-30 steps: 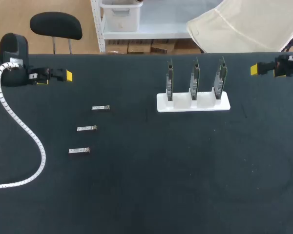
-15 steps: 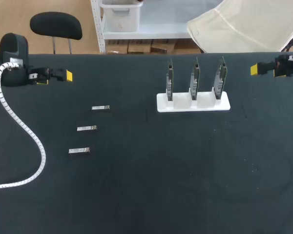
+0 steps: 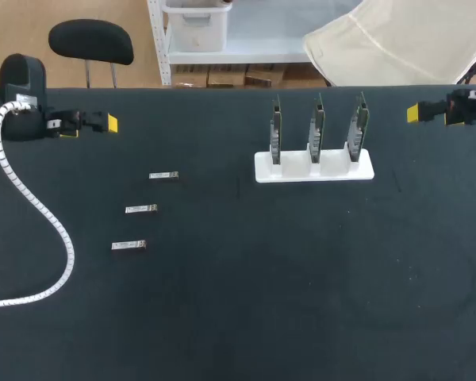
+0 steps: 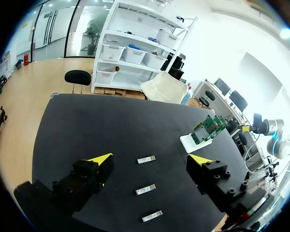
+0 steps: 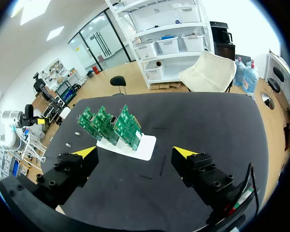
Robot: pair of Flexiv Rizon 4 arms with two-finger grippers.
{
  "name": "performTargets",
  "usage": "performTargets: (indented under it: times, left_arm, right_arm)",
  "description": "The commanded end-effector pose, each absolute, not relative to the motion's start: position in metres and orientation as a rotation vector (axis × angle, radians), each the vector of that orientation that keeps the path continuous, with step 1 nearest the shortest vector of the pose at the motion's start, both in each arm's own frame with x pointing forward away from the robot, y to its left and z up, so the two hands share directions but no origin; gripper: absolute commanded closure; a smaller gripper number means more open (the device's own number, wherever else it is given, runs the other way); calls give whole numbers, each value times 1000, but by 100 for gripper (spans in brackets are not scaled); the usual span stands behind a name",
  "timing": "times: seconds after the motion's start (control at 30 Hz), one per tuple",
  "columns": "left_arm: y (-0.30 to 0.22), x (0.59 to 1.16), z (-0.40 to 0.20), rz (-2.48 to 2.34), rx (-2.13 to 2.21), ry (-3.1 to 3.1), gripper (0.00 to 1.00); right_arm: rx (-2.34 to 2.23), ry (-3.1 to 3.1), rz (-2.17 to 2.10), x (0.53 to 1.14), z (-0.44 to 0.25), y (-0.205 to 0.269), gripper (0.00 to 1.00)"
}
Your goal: Pick up the optical module with the left hand, and insert it into the network port with the right hand.
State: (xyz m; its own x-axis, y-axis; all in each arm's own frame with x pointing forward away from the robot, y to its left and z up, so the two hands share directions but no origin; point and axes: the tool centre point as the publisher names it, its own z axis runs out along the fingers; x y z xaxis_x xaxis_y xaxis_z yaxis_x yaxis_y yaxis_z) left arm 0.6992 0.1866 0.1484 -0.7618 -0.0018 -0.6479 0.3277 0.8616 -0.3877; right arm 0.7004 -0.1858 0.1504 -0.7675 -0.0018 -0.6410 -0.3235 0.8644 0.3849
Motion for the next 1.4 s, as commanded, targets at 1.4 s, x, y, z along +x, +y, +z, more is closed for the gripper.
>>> performTargets:
  times: [1.4]
  left_arm:
    - [190,717,123,-444,973,2323,0]
  right_arm:
    - [-231,2376,634,700,151,-185,0]
